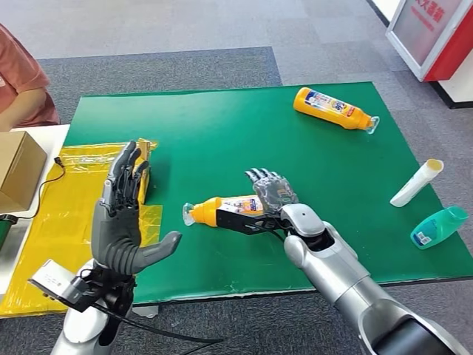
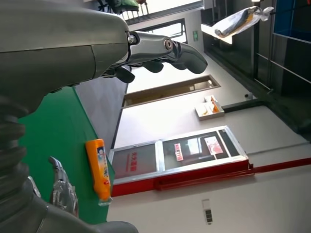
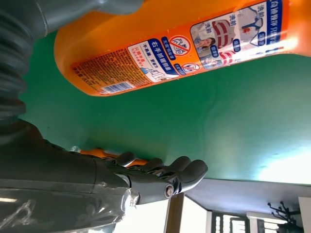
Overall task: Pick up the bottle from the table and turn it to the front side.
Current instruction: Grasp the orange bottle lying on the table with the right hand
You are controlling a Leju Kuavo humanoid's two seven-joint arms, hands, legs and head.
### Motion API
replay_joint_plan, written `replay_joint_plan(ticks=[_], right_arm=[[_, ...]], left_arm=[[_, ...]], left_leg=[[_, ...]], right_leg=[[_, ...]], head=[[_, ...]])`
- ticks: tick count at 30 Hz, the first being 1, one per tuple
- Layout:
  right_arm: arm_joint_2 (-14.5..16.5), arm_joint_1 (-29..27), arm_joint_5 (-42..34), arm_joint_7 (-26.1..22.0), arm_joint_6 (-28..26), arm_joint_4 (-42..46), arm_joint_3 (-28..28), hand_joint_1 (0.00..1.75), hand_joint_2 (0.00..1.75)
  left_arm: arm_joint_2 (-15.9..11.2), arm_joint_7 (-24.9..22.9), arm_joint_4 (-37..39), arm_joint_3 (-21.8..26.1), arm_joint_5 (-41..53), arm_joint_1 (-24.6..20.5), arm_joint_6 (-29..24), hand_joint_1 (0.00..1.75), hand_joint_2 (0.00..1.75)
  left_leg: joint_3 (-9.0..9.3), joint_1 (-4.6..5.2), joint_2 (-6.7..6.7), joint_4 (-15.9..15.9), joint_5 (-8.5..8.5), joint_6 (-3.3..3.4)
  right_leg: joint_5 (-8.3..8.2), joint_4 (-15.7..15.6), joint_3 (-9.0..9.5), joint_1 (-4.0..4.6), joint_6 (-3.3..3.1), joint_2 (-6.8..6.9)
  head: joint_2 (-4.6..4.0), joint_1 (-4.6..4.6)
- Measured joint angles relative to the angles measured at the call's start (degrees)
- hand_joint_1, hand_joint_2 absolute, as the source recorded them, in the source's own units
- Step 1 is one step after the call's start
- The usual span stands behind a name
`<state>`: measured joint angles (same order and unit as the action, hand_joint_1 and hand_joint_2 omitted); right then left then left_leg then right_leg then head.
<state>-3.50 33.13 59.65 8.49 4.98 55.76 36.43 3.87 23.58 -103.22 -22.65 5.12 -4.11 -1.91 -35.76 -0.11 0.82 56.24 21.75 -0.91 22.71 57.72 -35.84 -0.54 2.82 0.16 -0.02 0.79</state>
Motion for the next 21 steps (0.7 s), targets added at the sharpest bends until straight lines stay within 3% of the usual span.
replay_joint_plan(ticks=[21], right_arm=[[0.57,8.88,2.76,1.55,7.58,-14.12,6.7,0.0,1.75]], left_arm=[[-0.24,-0.87,0.67,-1.09,-3.8,-3.62,-0.57,0.0,1.75]], left_leg=[[-0.01,0.0,0.0,0.01,-0.02,-0.01]], right_leg=[[-0.02,0.01,0.01,0.0,0.01,0.0]], head=[[0.0,-0.01]])
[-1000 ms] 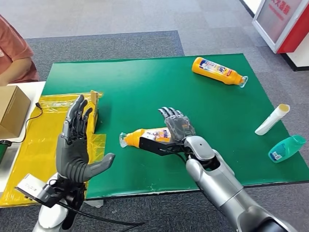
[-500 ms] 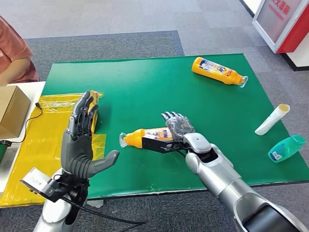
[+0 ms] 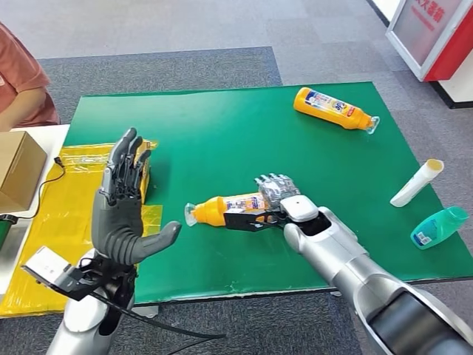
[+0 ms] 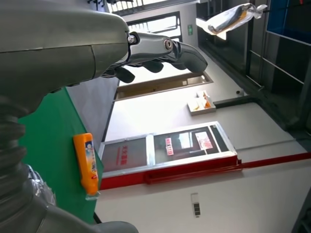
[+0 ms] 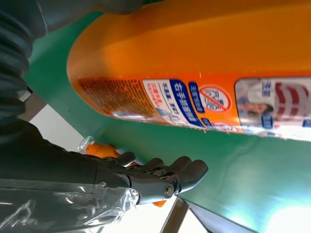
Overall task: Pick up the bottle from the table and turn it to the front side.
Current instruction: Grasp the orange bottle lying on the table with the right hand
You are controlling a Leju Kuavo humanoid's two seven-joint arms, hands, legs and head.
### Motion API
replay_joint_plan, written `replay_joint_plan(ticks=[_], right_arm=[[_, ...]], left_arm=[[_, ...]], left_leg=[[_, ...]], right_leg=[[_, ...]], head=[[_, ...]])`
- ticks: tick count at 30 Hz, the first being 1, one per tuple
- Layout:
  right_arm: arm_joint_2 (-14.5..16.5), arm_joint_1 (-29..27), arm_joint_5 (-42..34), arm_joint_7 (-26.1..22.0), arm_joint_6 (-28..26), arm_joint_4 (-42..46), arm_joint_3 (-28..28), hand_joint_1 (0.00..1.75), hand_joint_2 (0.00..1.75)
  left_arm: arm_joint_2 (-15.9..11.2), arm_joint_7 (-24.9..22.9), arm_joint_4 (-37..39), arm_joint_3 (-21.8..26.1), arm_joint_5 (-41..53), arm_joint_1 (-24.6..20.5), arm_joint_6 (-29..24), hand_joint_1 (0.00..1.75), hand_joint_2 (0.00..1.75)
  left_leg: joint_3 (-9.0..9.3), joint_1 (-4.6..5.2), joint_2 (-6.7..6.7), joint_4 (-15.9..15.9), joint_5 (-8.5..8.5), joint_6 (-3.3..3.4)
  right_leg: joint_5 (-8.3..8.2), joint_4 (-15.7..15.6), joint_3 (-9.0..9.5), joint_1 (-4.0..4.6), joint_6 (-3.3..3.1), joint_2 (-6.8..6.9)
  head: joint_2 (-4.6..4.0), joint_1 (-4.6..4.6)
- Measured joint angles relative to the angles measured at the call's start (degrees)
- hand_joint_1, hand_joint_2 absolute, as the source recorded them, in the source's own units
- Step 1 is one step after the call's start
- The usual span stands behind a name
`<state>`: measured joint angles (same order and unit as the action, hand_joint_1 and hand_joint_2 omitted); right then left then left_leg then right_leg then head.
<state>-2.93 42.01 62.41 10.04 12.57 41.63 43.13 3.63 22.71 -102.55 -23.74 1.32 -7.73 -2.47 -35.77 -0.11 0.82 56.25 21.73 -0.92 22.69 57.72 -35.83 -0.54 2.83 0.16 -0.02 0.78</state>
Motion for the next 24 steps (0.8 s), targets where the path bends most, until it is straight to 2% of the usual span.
replay_joint_plan(ticks=[11,12,13,15,16,17,24], right_arm=[[0.79,1.18,0.31,-1.49,0.54,-3.5,3.05,0.02,1.75],[0.79,1.18,0.24,-1.58,0.69,-3.55,3.31,0.07,1.75],[0.79,1.18,0.15,-1.69,0.81,-3.57,3.57,0.41,1.75],[0.79,1.17,0.04,-1.87,0.94,-3.59,3.94,1.28,1.75],[0.79,1.17,0.0,-1.92,0.97,-3.6,4.08,1.66,1.75],[0.79,1.17,-0.11,-1.98,1.01,-3.6,4.2,1.75,1.75],[0.76,1.21,-2.26,-2.16,0.48,-3.55,4.9,1.75,1.75]], left_arm=[[-0.65,0.19,0.0,1.03,-2.21,-0.04,-1.72,0.0,1.75],[-0.73,0.31,0.0,1.35,-2.4,0.09,-1.68,0.0,1.75],[-0.79,0.43,0.0,1.67,-2.57,0.22,-1.63,0.0,1.75],[-0.91,0.55,0.0,2.14,-2.69,0.43,-1.52,0.0,1.75],[-0.96,0.56,0.0,2.32,-2.7,0.49,-1.5,0.0,1.75],[-1.01,0.57,0.0,2.49,-2.7,0.54,-1.49,0.0,1.75],[-1.1,0.54,0.0,2.95,-2.7,0.78,-1.28,0.0,1.75]], left_leg=[[-0.01,0.0,0.0,0.0,0.0,0.0],[-0.01,0.0,0.0,0.0,0.0,0.0],[-0.01,0.0,0.0,0.0,0.0,0.0],[-0.01,0.0,0.0,0.0,0.0,0.0],[-0.01,0.0,0.0,0.0,0.0,0.0],[-0.01,0.0,0.0,0.0,0.0,0.0],[0.0,0.0,0.0,0.0,0.0,0.0]], right_leg=[[0.0,0.0,0.0,0.0,0.0,0.0],[0.0,0.0,-0.01,0.0,0.0,0.0],[0.0,0.0,-0.01,0.0,0.0,0.0],[0.0,0.0,-0.01,0.0,0.0,0.0],[0.0,0.0,-0.01,0.0,0.0,0.0],[0.0,0.0,-0.01,0.0,0.0,0.01],[0.0,0.0,-0.01,0.0,0.0,0.0]], head=[[0.0,0.01],[0.0,0.0],[0.0,0.0],[0.0,0.0],[0.0,0.01],[0.0,0.01],[0.0,0.01]])
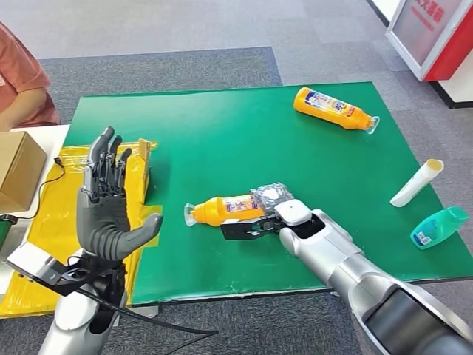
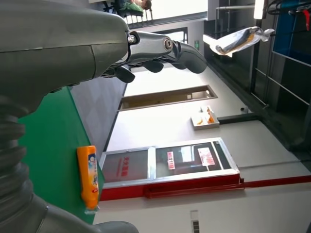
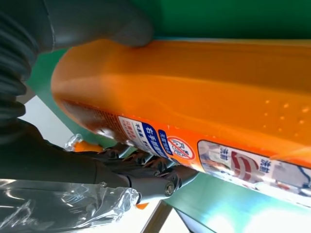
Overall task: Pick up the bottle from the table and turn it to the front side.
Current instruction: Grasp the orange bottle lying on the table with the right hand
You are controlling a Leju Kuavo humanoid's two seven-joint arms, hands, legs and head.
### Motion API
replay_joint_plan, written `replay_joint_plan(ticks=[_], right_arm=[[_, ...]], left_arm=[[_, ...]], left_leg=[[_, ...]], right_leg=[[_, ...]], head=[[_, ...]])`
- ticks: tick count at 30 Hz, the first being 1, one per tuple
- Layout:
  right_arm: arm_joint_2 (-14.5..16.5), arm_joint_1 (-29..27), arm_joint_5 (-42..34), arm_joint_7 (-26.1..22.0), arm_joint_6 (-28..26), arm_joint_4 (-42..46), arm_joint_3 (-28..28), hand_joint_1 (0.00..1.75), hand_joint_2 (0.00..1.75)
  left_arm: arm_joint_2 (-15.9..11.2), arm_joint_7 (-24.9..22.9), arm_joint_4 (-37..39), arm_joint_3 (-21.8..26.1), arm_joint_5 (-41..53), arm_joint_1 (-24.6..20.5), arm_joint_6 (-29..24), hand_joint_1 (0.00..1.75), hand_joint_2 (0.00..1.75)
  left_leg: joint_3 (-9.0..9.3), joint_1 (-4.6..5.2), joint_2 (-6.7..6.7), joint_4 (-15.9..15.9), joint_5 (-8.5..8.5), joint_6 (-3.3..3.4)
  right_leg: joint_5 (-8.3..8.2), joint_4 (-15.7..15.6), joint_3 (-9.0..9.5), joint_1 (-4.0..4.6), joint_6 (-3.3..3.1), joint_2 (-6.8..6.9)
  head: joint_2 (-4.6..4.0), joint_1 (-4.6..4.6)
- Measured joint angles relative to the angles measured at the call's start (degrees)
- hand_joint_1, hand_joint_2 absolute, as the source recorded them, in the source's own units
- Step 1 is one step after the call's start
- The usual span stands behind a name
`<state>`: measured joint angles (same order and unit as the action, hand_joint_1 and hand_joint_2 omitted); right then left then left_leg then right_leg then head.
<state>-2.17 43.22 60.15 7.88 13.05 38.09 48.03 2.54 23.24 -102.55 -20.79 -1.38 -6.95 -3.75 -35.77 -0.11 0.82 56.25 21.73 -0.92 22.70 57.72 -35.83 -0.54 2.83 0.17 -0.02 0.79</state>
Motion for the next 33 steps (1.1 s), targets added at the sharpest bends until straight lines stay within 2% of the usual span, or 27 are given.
replay_joint_plan(ticks=[8,15,19,23,29,33], right_arm=[[-0.49,-0.03,-4.31,-1.46,-0.75,0.47,0.04,1.75,1.75],[-1.98,-1.17,-15.86,-7.67,-1.27,2.11,-3.6,1.75,1.75],[-4.61,-5.58,-28.77,-15.0,-3.48,6.77,-9.4,1.75,1.75],[-6.19,-11.46,-38.39,-18.02,-5.72,14.48,-17.06,1.75,1.75],[-5.45,-18.49,-49.69,-21.38,-7.5,24.9,-26.95,1.75,1.75],[-4.74,-21.14,-51.84,-22.04,-7.84,29.22,-31.23,1.75,1.75]], left_arm=[[0.0,-0.01,0.0,0.01,0.01,0.14,0.01,0.0,1.75],[-0.15,0.44,0.0,0.03,-0.08,0.75,-0.07,0.0,1.75],[-0.42,2.5,0.0,0.5,-0.56,2.79,-0.1,0.0,1.75],[-0.8,3.15,0.0,1.02,-0.93,4.46,0.08,0.0,1.75],[-1.14,3.35,0.0,1.08,-1.03,4.71,0.43,0.0,1.75],[-1.27,3.5,0.0,1.08,-1.04,4.71,0.31,0.0,1.75]], left_leg=[[0.01,0.0,0.0,0.0,0.0,0.0],[0.02,0.0,0.0,0.01,0.0,0.0],[-0.03,0.0,-0.05,0.03,0.03,0.03],[-0.08,0.01,-0.05,0.03,0.07,0.04],[-0.13,0.01,-0.09,0.03,0.08,0.05],[-0.13,0.01,-0.09,0.03,0.08,0.06]], right_leg=[[0.0,0.0,0.0,0.0,0.0,0.0],[0.0,0.0,0.01,0.0,0.0,0.0],[0.02,-0.01,0.02,0.0,0.03,0.08],[0.04,-0.03,-0.02,-0.01,0.05,0.07],[0.07,-0.03,-0.04,0.0,0.05,0.11],[0.06,-0.03,-0.04,-0.01,0.05,0.1]], head=[[0.0,0.0],[0.0,-0.01],[0.0,0.0],[0.0,0.01],[0.0,0.0],[0.0,0.0]])
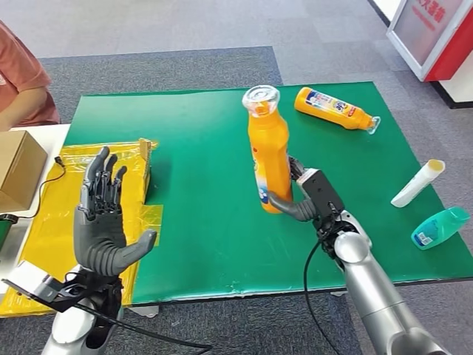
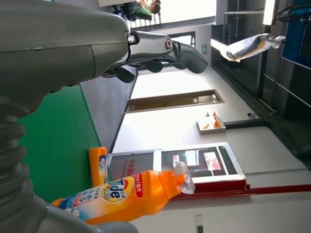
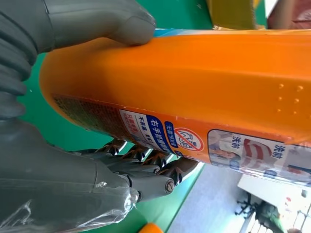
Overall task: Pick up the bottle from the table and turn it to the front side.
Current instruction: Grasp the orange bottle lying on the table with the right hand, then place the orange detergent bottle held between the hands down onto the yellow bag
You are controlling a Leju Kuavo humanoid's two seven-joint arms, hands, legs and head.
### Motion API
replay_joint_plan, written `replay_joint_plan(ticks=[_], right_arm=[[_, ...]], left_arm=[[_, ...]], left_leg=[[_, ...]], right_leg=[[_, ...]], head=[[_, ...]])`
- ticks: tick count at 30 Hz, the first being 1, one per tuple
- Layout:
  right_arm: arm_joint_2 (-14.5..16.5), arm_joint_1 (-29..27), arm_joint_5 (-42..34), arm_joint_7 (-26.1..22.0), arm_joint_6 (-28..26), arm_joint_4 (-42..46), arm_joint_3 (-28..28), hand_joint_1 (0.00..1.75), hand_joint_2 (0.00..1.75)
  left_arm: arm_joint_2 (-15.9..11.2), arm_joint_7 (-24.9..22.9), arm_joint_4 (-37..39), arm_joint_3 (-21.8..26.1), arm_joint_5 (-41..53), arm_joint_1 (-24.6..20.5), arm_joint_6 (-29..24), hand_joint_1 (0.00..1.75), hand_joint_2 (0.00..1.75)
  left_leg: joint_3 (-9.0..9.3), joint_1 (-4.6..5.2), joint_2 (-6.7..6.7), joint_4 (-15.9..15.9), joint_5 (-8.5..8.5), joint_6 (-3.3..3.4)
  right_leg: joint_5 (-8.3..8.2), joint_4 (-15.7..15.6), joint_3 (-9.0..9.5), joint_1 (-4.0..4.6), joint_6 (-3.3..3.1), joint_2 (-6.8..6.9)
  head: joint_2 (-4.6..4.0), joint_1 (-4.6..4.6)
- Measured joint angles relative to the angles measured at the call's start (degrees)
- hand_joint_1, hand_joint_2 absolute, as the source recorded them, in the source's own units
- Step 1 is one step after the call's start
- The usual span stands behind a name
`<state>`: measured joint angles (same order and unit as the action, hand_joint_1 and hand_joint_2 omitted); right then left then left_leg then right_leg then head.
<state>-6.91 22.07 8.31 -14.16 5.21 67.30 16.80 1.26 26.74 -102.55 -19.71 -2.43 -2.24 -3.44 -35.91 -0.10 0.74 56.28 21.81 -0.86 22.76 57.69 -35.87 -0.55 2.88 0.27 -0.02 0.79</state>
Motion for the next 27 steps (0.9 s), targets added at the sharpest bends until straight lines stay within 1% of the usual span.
replay_joint_plan(ticks=[7,9,12,15,20,23,25,27], right_arm=[[0.61,-1.96,-1.57,-0.45,-0.29,3.06,-2.58,1.75,1.75],[1.13,-3.09,-2.72,-1.52,-0.87,4.7,-3.39,1.75,1.75],[2.42,-5.49,-2.11,-4.31,-2.77,8.55,-3.96,1.75,1.75],[4.4,-8.01,1.21,-7.11,-6.07,12.45,-3.72,1.75,1.75],[7.78,-11.3,8.33,-9.93,-14.72,17.33,-1.32,1.75,1.75],[9.47,-12.28,11.62,-12.24,-19.6,18.86,0.76,1.75,1.75],[10.05,-12.5,13.12,-13.13,-21.56,19.29,1.74,1.75,1.75],[10.16,-12.54,13.47,-13.3,-21.93,19.37,1.97,1.75,1.75]], left_arm=[[-0.08,0.17,0.0,0.04,-0.8,0.09,-0.43,0.0,1.75],[-0.08,0.17,0.02,0.19,-2.56,0.31,-0.31,0.0,1.75],[-0.1,-0.4,0.2,0.61,-6.71,0.29,1.77,0.0,1.75],[-0.17,-1.56,0.63,1.1,-8.84,-0.68,3.98,0.0,1.75],[-0.45,-5.34,2.48,1.35,-7.84,-3.76,6.37,0.0,1.75],[-0.33,-6.33,4.24,0.74,-9.14,-5.23,8.26,0.0,1.75],[-0.3,-6.54,4.82,0.25,-10.13,-5.72,9.17,0.0,1.75],[-0.3,-6.6,4.93,0.12,-10.54,-5.83,9.44,0.0,1.75]], left_leg=[[0.0,0.0,0.0,0.0,-0.01,0.02],[0.0,0.0,0.0,0.0,-0.01,0.02],[-0.01,0.0,0.0,0.0,-0.01,0.01],[-0.02,-0.01,0.01,0.0,0.0,-0.01],[-0.02,-0.01,0.01,-0.01,0.0,-0.02],[-0.02,-0.01,0.01,-0.01,0.0,-0.02],[-0.02,0.0,0.01,-0.01,0.0,-0.02],[-0.02,0.0,0.01,-0.01,0.0,-0.02]], right_leg=[[-0.01,0.0,0.0,0.0,0.01,0.01],[-0.01,0.0,-0.01,0.0,0.01,0.01],[0.01,0.0,-0.04,0.0,-0.01,0.0],[0.04,0.0,-0.06,0.02,-0.04,0.0],[0.05,0.01,-0.07,0.02,-0.06,-0.01],[0.03,0.0,-0.08,0.01,-0.05,-0.01],[0.03,0.0,-0.08,0.01,-0.05,-0.01],[0.03,0.0,-0.08,0.01,-0.05,-0.01]], head=[[0.0,0.01],[0.0,0.01],[0.0,0.0],[0.0,-0.01],[0.0,-0.01],[0.0,-0.01],[0.0,-0.01],[0.0,-0.02]])
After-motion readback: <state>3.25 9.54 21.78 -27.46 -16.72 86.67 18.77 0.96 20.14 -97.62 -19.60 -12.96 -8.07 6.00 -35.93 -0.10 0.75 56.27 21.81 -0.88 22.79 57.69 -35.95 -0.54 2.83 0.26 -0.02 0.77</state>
